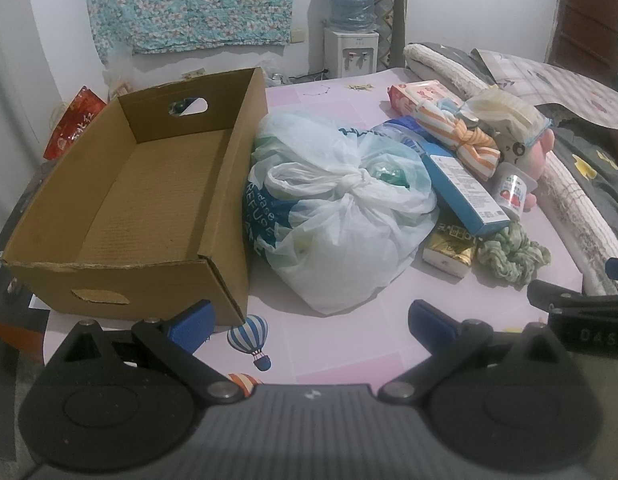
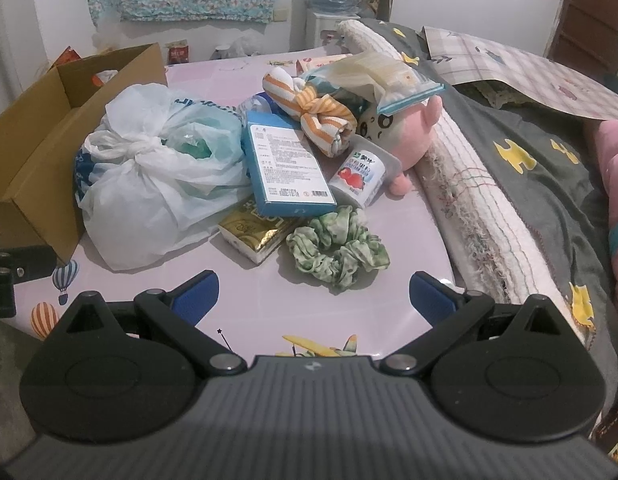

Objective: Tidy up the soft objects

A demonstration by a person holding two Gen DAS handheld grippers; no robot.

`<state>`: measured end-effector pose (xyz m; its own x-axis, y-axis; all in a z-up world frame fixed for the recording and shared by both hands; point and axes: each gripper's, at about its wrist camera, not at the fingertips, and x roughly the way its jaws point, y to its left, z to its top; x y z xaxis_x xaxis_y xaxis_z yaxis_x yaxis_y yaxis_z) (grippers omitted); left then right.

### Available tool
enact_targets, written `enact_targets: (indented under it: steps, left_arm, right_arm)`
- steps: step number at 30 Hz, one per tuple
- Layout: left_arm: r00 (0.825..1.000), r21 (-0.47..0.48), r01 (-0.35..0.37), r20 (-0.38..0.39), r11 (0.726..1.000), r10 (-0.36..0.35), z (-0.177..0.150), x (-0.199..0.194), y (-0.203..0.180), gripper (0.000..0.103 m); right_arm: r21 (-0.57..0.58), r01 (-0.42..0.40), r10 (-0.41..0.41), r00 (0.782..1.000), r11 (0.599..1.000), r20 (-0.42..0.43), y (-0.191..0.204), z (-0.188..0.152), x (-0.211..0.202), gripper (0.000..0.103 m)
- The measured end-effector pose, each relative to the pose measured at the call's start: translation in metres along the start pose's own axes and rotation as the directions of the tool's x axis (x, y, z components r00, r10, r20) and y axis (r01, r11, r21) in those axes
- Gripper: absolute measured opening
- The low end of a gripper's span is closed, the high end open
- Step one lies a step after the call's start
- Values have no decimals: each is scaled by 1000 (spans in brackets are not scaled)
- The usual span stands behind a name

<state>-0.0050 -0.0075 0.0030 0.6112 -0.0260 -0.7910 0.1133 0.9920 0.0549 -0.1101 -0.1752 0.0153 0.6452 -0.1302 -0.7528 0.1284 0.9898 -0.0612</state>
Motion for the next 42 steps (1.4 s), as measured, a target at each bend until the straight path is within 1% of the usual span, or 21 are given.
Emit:
enact_targets:
  steps: [42]
  left_arm:
    - [1000, 8, -8, -4, 1000, 8, 1, 0, -1, 103]
  right_arm:
    - [-7, -3, 3, 1000, 1000, 9, 1, 2, -2, 102]
